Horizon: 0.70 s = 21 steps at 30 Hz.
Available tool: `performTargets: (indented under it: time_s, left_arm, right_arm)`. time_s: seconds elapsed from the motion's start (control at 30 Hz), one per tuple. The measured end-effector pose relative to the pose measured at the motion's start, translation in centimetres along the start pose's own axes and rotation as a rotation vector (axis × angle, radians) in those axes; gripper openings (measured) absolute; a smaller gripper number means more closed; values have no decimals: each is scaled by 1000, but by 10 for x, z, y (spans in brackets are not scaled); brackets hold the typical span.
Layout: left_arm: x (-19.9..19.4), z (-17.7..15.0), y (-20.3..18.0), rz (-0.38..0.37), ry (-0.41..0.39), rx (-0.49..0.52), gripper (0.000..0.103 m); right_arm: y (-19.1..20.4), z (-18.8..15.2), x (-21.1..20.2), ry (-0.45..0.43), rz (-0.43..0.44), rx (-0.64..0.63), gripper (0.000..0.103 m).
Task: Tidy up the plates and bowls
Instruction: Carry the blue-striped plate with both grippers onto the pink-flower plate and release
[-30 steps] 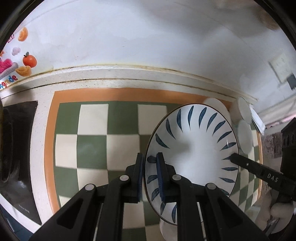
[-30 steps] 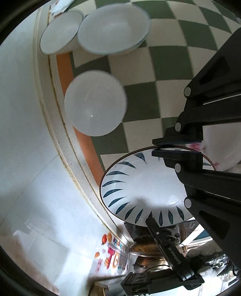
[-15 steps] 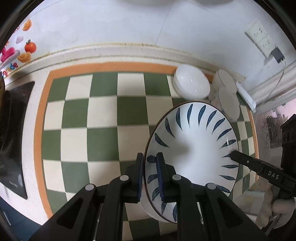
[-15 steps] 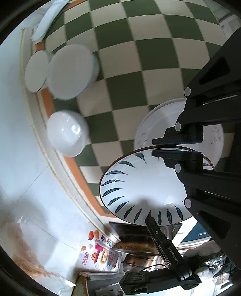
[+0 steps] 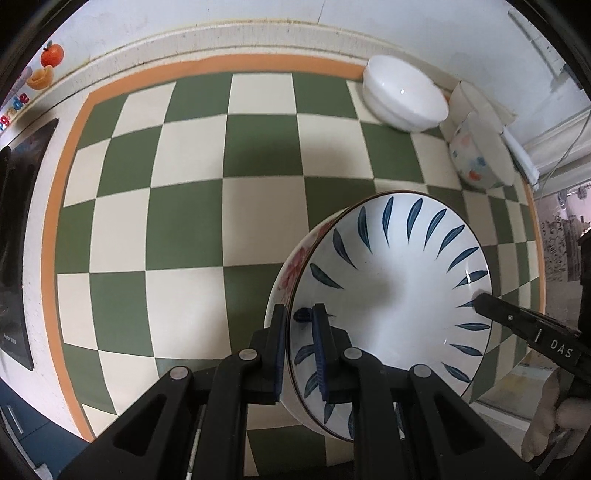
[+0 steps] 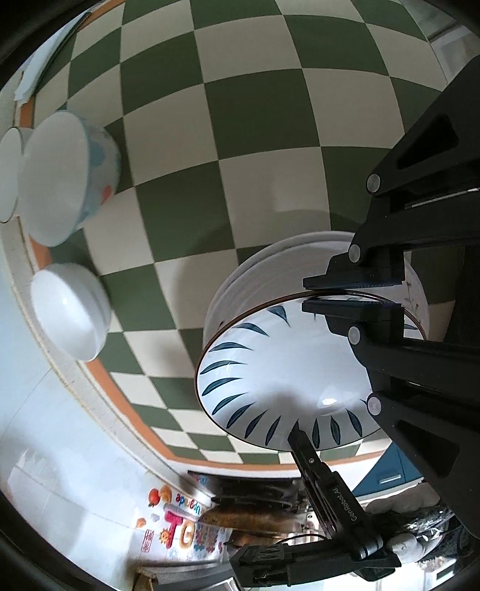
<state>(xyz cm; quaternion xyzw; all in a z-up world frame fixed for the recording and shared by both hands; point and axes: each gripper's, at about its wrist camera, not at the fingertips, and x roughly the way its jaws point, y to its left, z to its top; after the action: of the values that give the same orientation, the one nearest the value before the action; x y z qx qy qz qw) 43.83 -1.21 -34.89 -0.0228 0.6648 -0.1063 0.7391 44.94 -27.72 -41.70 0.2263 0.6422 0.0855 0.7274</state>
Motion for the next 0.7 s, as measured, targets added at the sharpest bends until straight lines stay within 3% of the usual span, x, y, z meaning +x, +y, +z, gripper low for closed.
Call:
performTargets:
  time_s: [0.7]
  left_arm:
    - [22, -7, -4, 50, 24, -61, 12]
  right_arm:
    - [-11, 10, 28, 56, -13, -29, 7]
